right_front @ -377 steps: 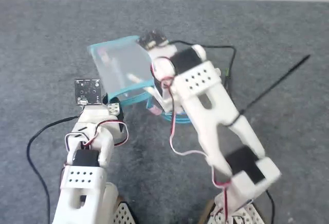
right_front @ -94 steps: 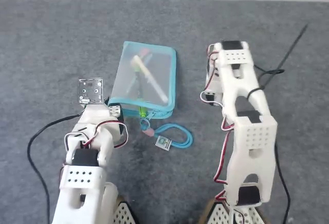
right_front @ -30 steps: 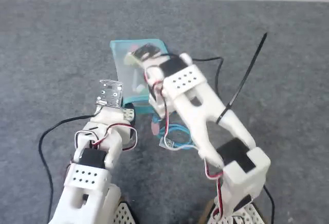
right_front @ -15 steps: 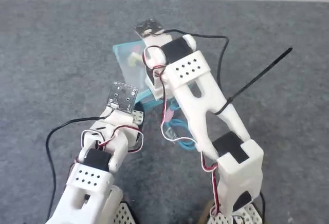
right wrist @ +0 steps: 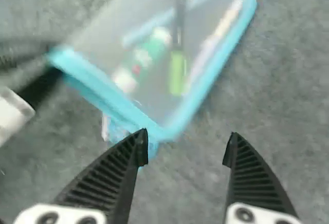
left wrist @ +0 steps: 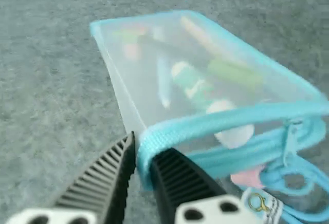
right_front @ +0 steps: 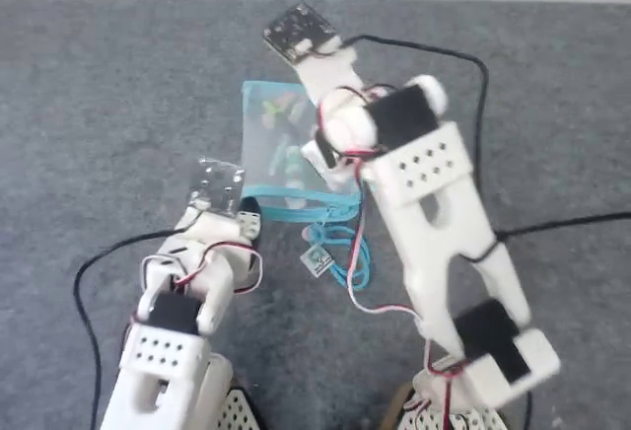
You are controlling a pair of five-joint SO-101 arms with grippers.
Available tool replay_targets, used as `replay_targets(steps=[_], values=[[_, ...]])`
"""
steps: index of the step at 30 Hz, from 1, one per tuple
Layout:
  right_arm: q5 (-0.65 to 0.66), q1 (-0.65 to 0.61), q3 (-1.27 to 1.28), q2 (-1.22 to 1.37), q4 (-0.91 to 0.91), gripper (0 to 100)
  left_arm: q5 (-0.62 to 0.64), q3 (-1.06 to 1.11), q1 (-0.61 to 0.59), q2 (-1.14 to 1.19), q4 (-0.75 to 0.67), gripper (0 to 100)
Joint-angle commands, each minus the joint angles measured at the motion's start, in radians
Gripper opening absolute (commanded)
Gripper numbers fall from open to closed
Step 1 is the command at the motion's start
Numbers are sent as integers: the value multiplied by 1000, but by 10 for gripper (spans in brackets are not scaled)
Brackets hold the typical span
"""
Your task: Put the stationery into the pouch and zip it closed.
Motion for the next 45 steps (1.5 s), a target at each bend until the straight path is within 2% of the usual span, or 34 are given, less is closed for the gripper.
replay_targets(steps=[1, 6, 10, 12, 14, 18, 22, 30, 37, 42, 45], values=[[71, 90, 255, -177, -154, 239, -3, -33, -21, -209, 109, 12], [81, 130, 812, -458, -552, 238, 0, -28, -48, -460, 235, 12], [143, 68, 1229, -676, -877, 237, 2, -30, -120, -531, 239, 12], [170, 24, 1358, -774, -949, 237, 2, -30, -127, -517, 238, 12], [172, -5, 1419, -868, -941, 237, 2, -31, -127, -493, 236, 12], [173, -56, 1439, -1003, -854, 240, 2, -36, -127, -434, 199, 12], [173, -124, 1438, -1015, -863, 240, 2, -39, -127, -396, 193, 12], [209, -133, 1427, -877, -947, 240, 2, -45, -127, -390, 195, 12], [212, -133, 1309, -745, -966, 240, 2, -45, -126, -390, 195, 12], [270, -133, 1238, -642, -1000, 237, 2, -45, -126, -390, 195, 12], [273, -133, 1214, -595, -1009, 201, 2, -45, -126, -390, 195, 12]])
